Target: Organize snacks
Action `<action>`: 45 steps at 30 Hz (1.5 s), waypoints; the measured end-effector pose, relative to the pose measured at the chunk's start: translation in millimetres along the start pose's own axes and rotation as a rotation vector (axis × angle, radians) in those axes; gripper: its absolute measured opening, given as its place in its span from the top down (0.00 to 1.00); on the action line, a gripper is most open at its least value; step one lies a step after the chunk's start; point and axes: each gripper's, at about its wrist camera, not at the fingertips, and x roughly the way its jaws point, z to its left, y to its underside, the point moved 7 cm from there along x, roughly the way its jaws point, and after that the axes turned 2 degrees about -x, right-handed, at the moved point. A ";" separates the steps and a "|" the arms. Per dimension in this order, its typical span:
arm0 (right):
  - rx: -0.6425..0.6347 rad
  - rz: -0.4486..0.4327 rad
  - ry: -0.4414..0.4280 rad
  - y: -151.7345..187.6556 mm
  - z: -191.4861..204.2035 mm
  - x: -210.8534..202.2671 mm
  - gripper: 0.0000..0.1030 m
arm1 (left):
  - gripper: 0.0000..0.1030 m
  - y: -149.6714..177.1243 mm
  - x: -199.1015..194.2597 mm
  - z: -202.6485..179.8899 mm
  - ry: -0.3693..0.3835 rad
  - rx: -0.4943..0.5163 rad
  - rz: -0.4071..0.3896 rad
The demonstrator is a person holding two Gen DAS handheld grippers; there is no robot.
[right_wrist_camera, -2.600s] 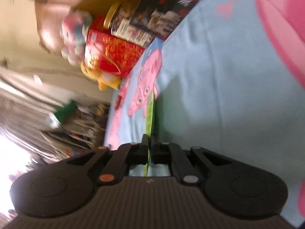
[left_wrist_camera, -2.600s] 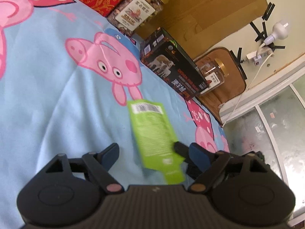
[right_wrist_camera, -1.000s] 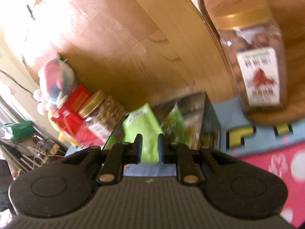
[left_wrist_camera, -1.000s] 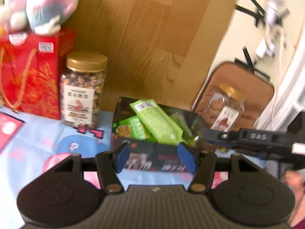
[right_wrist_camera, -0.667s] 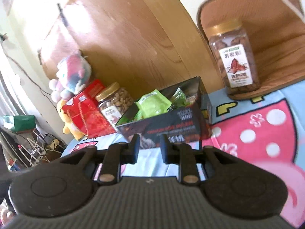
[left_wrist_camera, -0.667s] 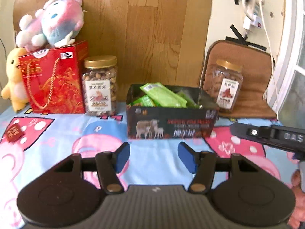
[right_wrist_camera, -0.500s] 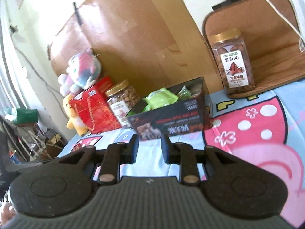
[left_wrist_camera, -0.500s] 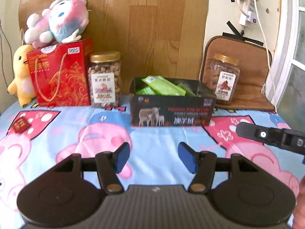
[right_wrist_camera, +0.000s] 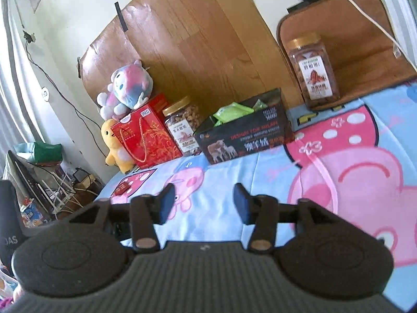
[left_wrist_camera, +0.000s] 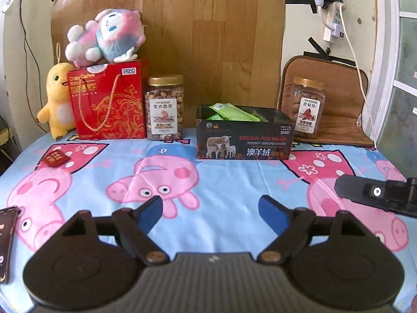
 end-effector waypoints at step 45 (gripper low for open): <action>0.018 -0.061 0.062 23.6 14.0 -25.9 0.16 | 0.00 33.9 -18.7 2.5 -0.024 -0.049 0.043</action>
